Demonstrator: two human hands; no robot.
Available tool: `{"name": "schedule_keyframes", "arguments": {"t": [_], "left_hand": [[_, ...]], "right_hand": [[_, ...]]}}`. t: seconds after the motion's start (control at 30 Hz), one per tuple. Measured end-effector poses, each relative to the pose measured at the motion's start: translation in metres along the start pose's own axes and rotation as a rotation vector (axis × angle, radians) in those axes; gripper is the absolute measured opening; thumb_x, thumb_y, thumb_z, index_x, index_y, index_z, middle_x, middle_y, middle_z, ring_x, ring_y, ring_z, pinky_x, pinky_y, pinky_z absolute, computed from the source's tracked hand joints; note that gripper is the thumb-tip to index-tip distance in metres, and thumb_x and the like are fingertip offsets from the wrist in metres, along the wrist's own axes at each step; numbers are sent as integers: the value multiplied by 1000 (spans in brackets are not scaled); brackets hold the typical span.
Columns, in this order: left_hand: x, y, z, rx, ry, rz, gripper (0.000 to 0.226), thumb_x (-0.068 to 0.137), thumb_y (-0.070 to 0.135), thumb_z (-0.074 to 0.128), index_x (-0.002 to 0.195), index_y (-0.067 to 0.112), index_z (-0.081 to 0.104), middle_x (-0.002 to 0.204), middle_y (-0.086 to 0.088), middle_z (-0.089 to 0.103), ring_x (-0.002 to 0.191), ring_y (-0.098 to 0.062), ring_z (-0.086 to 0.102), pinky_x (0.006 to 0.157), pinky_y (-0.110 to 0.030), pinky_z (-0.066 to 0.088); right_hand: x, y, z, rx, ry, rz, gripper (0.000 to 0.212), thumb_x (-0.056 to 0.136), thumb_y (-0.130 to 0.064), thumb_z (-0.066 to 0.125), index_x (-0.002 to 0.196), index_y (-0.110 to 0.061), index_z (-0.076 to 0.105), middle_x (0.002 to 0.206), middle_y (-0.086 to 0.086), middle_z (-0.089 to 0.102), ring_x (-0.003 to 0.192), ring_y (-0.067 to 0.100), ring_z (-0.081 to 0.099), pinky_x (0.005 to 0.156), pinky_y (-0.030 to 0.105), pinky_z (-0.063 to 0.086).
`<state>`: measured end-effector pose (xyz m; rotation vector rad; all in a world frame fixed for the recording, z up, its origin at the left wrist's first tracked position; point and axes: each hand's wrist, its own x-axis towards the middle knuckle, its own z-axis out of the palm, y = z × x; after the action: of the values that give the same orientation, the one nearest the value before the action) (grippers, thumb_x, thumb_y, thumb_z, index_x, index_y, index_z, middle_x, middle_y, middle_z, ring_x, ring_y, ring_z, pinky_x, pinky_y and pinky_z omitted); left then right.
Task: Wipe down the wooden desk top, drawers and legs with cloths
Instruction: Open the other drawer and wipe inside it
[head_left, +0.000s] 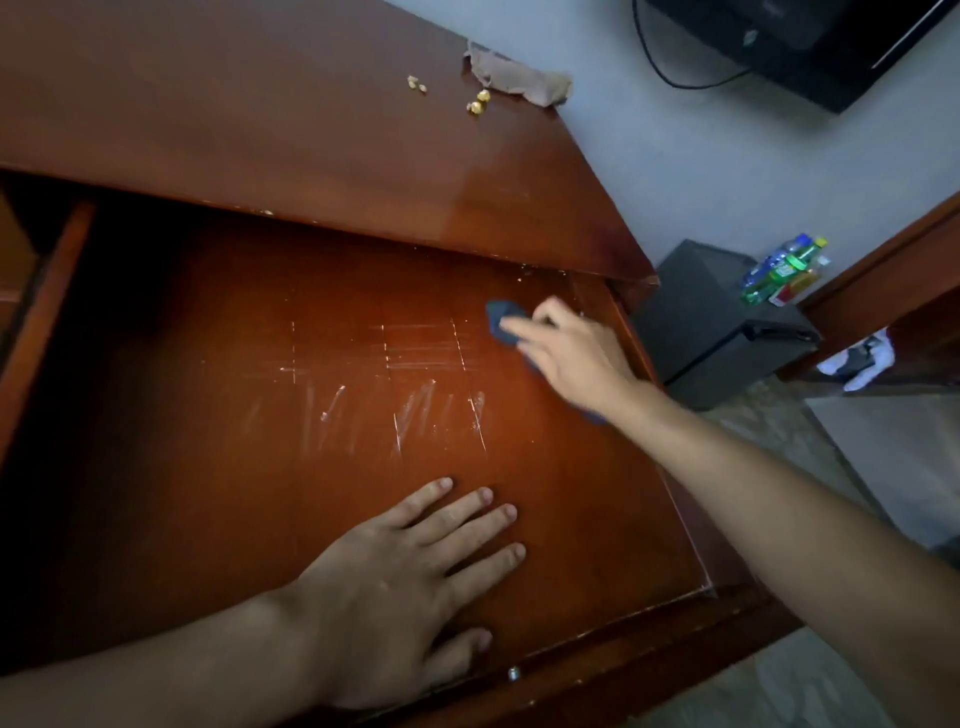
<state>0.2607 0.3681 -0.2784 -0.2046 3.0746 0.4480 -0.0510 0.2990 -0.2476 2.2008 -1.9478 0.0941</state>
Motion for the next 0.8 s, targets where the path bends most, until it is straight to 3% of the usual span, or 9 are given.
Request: {"name": "schedule_keyframes", "arguments": {"t": [0.13, 0.3, 0.47, 0.57, 0.67, 0.73, 0.8], "left_hand": [[-1, -1, -2, -44, -18, -6, 69, 106, 64, 14, 162, 35, -14, 166, 8, -30, 147, -11, -39, 113, -36, -34], [2, 2, -7, -16, -104, -14, 69, 106, 64, 11, 159, 37, -22, 162, 9, -39, 144, -8, -44, 111, -36, -36], [1, 2, -7, -26, -113, -19, 70, 105, 64, 11, 159, 36, -23, 162, 9, -39, 144, -8, -45, 112, -36, -37], [2, 2, -7, -15, -105, -26, 69, 106, 64, 11, 160, 36, -22, 162, 8, -39, 145, -8, -44, 112, -35, -37], [-2, 0, 2, 3, 16, -23, 69, 106, 65, 13, 163, 34, -10, 168, 4, -26, 151, -12, -33, 118, -37, -31], [-3, -2, 3, 3, 46, -18, 70, 106, 65, 15, 164, 33, -5, 170, 2, -20, 153, -14, -28, 119, -39, -28], [-2, -2, 3, -17, -6, -17, 70, 105, 65, 13, 163, 34, -13, 167, 5, -29, 149, -11, -37, 116, -38, -32]], "right_hand": [[40, 6, 2, -67, 45, 403, 34, 106, -37, 47, 137, -34, 60, 120, 5, 61, 103, 35, 65, 85, 41, 52], [-17, -21, -17, -9, 88, 232, 34, 105, -33, 52, 138, -31, 60, 112, -2, 56, 81, 22, 62, 69, 31, 47], [-70, -33, -8, 98, -12, -114, 37, 102, -30, 57, 137, -22, 64, 110, 1, 56, 77, 16, 62, 60, 29, 52], [-36, -3, 5, 21, 40, 111, 36, 102, -31, 56, 137, -25, 63, 109, 3, 55, 73, 24, 63, 59, 32, 50], [-10, 25, -1, -30, 24, 402, 36, 105, -33, 52, 139, -27, 60, 110, 5, 54, 88, 31, 65, 70, 33, 47], [-23, 16, -14, 17, 69, 379, 36, 105, -31, 52, 140, -25, 60, 111, 2, 55, 90, 26, 64, 74, 30, 46], [-55, -5, -32, 92, 139, 234, 35, 104, -26, 57, 138, -22, 63, 109, -1, 57, 86, 21, 63, 71, 30, 49]]}}
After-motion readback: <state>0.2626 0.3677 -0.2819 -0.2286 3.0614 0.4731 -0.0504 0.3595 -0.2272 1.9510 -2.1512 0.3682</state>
